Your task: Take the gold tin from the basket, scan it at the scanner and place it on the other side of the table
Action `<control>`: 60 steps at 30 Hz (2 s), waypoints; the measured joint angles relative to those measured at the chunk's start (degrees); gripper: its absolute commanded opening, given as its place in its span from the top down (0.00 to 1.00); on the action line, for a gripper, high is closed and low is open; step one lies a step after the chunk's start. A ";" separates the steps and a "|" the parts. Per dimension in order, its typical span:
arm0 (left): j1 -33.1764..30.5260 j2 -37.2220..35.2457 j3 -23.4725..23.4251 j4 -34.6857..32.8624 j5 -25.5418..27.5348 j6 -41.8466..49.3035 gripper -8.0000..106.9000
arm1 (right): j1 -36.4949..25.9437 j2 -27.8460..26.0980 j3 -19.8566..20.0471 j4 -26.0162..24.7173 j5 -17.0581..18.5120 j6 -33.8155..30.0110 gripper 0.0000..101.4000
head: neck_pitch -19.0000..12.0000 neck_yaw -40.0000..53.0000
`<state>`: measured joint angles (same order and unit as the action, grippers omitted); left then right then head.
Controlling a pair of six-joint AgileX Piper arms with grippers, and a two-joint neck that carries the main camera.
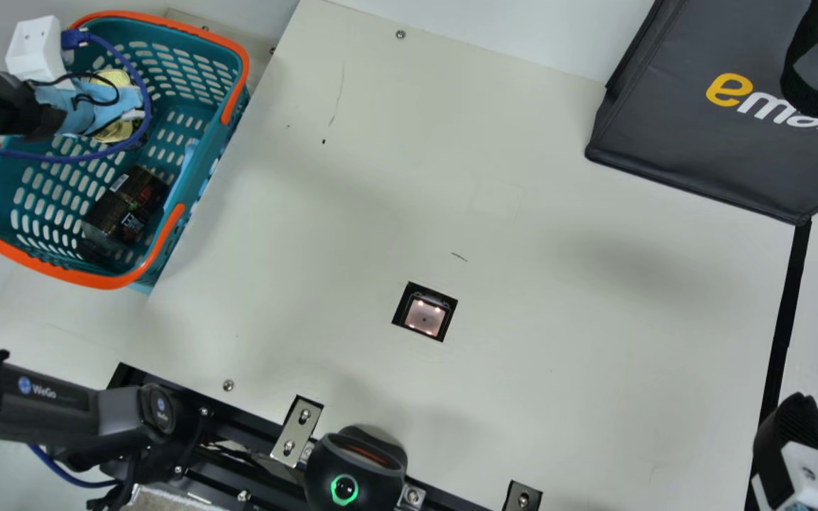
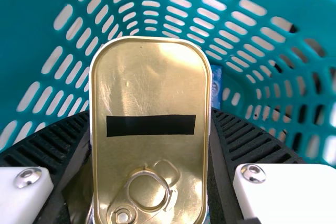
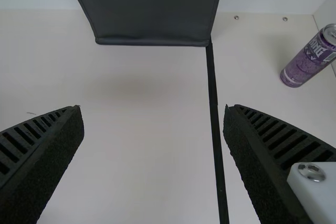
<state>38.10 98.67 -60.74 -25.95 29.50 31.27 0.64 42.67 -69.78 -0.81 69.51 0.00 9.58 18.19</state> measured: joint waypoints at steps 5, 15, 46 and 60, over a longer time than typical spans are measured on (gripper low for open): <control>-0.92 -5.53 0.76 2.53 3.52 -1.67 1.00 | 0.00 0.00 0.00 0.00 0.00 0.00 0.06 | 0.00 0.09; -4.07 -15.81 2.01 3.98 8.62 -3.23 1.00 | 0.00 0.00 0.00 0.00 0.00 0.00 0.06 | 0.00 0.00; -34.90 -34.87 8.23 18.08 17.29 -29.55 1.00 | 0.00 0.00 0.00 0.00 0.00 0.00 0.06 | 0.00 0.00; -56.06 -36.18 7.56 28.37 20.50 -50.43 1.00 | 0.00 0.00 0.00 0.00 0.00 0.00 0.06 | 0.00 0.00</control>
<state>-17.97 62.49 -53.18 2.42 49.99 -19.16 0.64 42.67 -69.78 -0.81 69.51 0.00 9.58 18.19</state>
